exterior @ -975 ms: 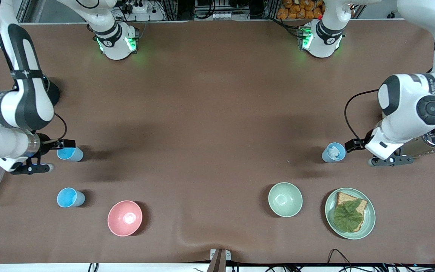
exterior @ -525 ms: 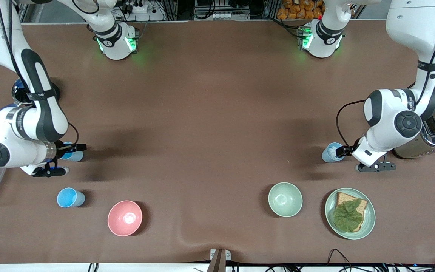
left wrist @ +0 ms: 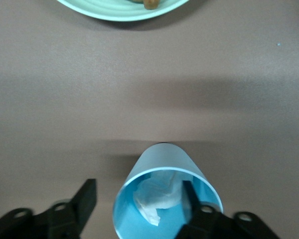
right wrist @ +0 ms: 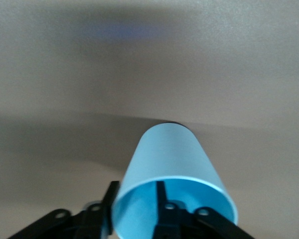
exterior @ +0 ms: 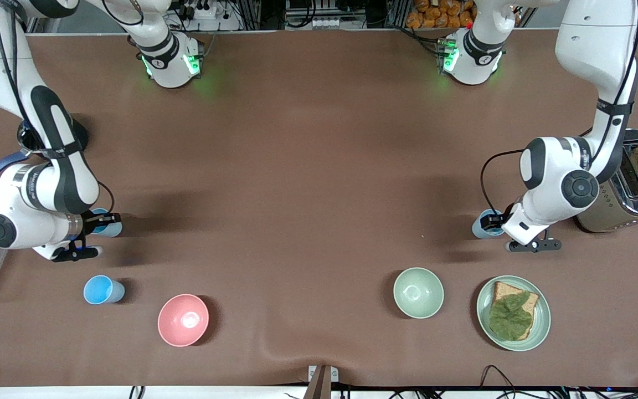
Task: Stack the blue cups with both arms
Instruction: 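Lift the cups with both grippers and carry them toward the table middle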
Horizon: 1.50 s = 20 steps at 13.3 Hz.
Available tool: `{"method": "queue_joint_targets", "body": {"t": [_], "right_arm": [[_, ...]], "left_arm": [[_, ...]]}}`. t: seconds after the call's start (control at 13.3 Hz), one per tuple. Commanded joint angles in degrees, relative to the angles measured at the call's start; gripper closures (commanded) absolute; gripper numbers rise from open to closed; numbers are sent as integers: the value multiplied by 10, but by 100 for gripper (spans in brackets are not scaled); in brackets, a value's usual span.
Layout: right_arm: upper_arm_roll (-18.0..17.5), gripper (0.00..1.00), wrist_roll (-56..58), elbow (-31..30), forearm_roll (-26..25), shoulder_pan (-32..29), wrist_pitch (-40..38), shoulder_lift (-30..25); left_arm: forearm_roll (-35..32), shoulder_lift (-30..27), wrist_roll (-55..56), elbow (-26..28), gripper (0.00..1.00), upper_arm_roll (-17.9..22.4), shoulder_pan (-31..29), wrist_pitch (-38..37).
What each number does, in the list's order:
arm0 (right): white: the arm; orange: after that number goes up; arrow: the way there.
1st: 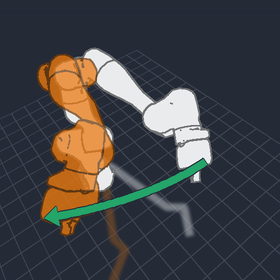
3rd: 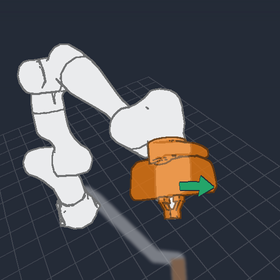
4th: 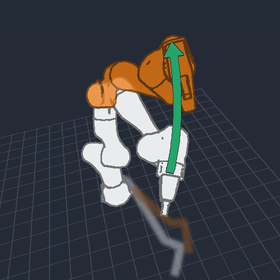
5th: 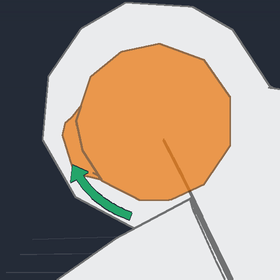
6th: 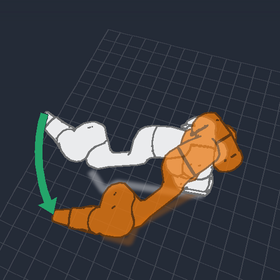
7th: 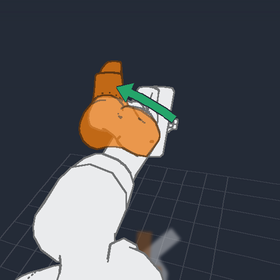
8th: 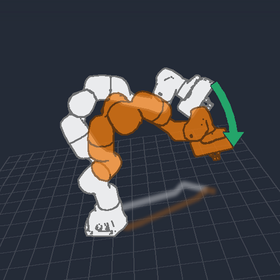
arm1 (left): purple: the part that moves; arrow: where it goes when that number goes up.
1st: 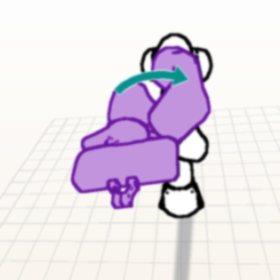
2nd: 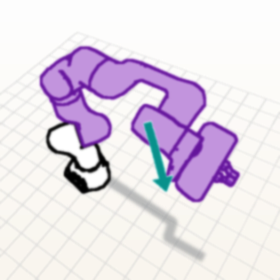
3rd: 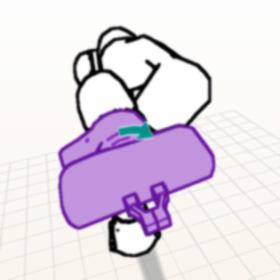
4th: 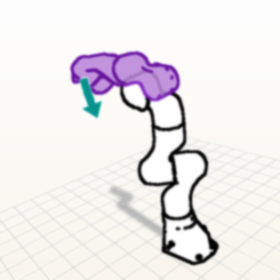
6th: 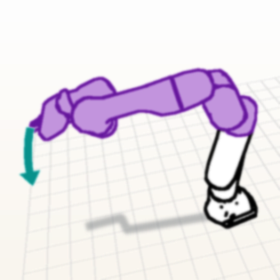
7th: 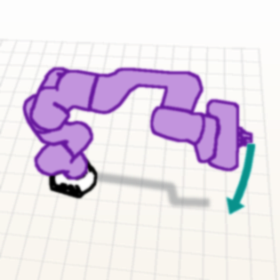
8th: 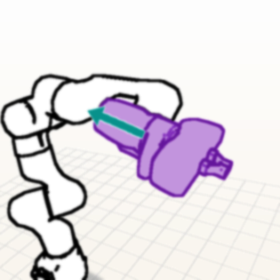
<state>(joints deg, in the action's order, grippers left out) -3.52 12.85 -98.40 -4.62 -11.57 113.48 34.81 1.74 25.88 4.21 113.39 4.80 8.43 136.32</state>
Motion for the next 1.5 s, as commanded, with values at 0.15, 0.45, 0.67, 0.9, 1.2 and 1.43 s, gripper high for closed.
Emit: {"method": "queue_joint_targets", "body": {"t": [0.15, 0.45, 0.67, 0.9, 1.2, 1.43], "right_arm": [[-9, 100, 5, 5, -6, 1, -18, -17], [-9, 100, -1, 15, -7, 43, -81, -72], [-9, 100, -1, 45, -8, 72, -134, -99], [-9, 100, -6, 107, -4, 109, -211, -100], [-12, 100, -11, 150, 14, 133, -250, -104], [-12, 100, -12, 189, 23, 171, -268, -105]], "left_arm": [[14, -3, 6, 6, 100, -15, 4, 11], [14, -29, 39, 0, 100, -63, 5, 1], [14, -37, 130, -22, 100, -126, 8, -15], [12, -19, 252, -58, 100, -171, 53, -15], [5, 45, 433, -144, 100, -168, 169, -16], [4, 110, 532, -206, 100, -163, 238, -16]]}}
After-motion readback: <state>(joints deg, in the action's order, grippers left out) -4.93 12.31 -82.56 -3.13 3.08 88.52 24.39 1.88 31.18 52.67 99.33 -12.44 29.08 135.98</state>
